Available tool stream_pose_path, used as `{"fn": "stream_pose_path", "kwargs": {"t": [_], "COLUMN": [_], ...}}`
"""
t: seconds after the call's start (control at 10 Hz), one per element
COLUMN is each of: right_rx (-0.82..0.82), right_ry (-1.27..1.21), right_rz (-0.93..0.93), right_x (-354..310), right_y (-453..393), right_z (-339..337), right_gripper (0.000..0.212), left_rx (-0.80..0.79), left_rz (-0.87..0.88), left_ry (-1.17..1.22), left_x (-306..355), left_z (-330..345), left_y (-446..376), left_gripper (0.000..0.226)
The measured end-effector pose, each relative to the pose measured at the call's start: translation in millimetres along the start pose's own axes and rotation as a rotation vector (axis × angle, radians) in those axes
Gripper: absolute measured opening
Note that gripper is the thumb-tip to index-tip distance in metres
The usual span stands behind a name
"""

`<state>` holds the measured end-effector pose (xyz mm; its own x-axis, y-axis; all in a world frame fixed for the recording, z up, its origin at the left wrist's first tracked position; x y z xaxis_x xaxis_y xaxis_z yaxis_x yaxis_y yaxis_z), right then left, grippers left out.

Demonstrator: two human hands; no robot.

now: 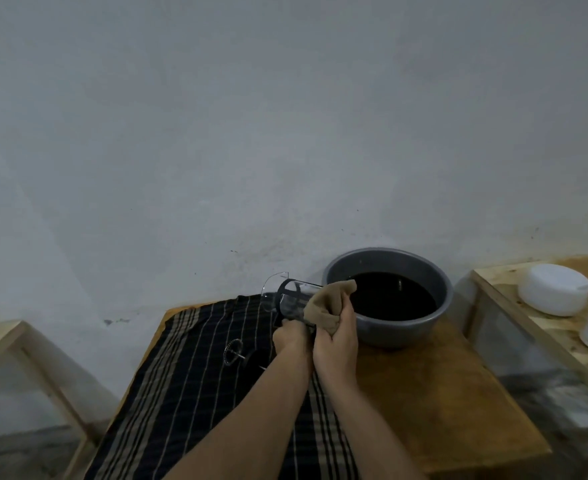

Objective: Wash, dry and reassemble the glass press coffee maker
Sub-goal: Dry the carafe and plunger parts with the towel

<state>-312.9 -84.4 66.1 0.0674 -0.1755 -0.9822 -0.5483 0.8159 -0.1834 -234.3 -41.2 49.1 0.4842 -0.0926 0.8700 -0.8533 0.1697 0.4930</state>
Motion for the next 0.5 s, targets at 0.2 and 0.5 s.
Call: {"fn": "stream_pose_path", "kwargs": {"t": [0.2, 0.5], "right_rx": [-0.164, -0.153], "right_ry": [0.013, 0.428], "right_rz": [0.320, 0.536], "right_x": [49, 148], "right_y": [8, -3], "right_z": [-33, -93], "right_gripper": [0.022, 0.045], "left_rx": [0.041, -0.143], "left_rz": [-0.045, 0.013], "left_ry": [0.200, -0.308], "left_x": [-13, -72], "left_z": [-12, -14], "left_y": [-27, -20], "left_gripper": [0.034, 0.024]}}
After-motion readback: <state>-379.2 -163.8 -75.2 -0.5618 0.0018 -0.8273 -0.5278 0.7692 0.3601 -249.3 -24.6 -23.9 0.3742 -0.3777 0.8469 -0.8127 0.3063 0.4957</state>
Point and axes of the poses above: each hand's wrist, its own y-axis away from the middle knuckle, its own z-axis out of the palm, x = y × z, the point moved 4 cm from there along -y, towards the middle knuckle, and after that the axes turned 1 degree about -z, right-handed, at the moved point
